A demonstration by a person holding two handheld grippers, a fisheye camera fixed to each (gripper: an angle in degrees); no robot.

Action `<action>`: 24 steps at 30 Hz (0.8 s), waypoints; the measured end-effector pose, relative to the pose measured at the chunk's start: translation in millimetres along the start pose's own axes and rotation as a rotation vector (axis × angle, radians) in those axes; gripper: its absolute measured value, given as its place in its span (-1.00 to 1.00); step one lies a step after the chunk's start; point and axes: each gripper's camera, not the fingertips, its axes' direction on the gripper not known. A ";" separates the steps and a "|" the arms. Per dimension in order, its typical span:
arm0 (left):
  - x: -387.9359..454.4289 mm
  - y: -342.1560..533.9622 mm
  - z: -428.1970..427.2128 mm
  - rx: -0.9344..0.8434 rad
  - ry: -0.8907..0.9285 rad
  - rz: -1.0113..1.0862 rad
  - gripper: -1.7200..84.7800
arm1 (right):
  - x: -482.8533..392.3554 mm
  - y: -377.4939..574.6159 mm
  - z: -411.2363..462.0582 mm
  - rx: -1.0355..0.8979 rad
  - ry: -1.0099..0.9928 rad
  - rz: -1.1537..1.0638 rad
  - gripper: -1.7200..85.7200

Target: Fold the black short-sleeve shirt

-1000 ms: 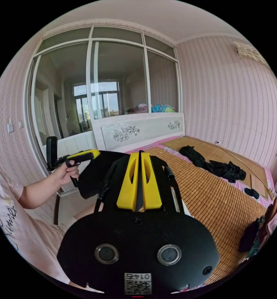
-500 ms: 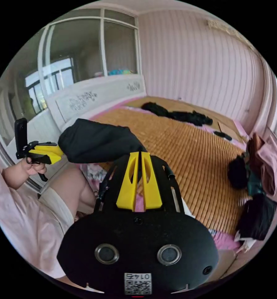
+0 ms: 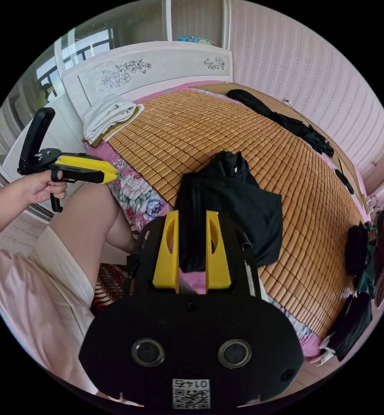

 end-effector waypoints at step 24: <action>-8.3 -171.4 75.0 -0.256 -0.165 0.023 -0.73 | 145.1 194.1 -106.1 0.029 0.014 0.589 -0.95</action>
